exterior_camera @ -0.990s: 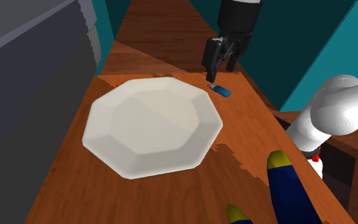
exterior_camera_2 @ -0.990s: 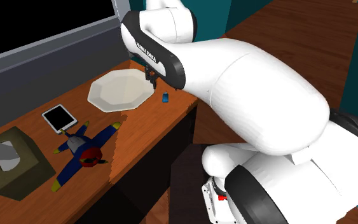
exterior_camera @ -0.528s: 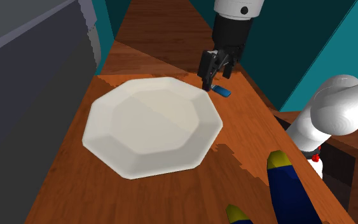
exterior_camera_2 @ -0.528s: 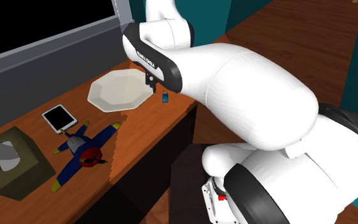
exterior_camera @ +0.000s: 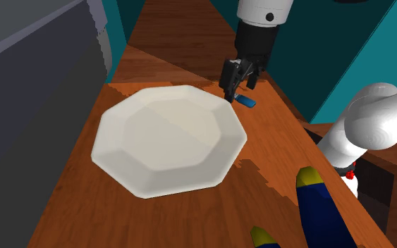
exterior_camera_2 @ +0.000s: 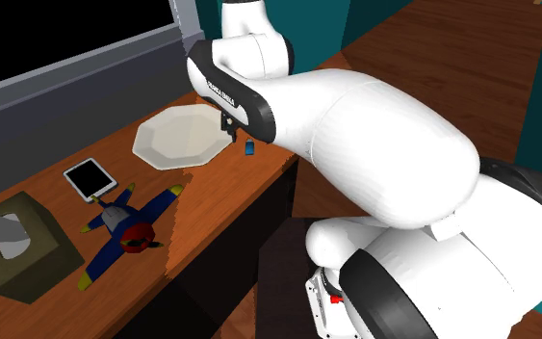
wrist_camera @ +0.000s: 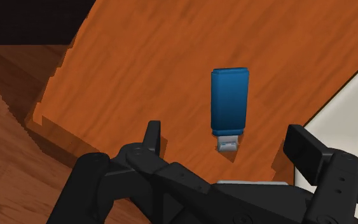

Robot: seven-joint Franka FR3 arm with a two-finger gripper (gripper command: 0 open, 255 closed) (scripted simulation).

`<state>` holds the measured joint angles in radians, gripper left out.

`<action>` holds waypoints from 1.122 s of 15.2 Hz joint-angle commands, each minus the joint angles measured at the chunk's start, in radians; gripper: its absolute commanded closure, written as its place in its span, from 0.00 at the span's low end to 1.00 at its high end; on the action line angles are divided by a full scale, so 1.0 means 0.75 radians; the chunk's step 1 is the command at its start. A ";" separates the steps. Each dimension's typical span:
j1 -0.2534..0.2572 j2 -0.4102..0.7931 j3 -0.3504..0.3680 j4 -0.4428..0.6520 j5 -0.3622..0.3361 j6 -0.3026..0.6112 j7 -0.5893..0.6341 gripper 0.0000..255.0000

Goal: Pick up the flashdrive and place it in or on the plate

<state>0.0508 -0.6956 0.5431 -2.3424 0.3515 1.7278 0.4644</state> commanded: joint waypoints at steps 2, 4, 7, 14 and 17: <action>0.000 0.000 0.000 0.000 0.000 0.000 0.000 1.00; 0.001 -0.005 -0.003 -0.003 0.000 -0.002 -0.002 1.00; 0.004 -0.010 -0.004 0.000 0.001 -0.011 0.001 1.00; -0.002 0.008 -0.021 0.072 -0.019 -0.066 0.008 1.00; -0.007 0.015 -0.033 0.129 -0.030 -0.116 0.013 1.00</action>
<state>0.0451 -0.6817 0.5227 -2.2563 0.3308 1.6547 0.4736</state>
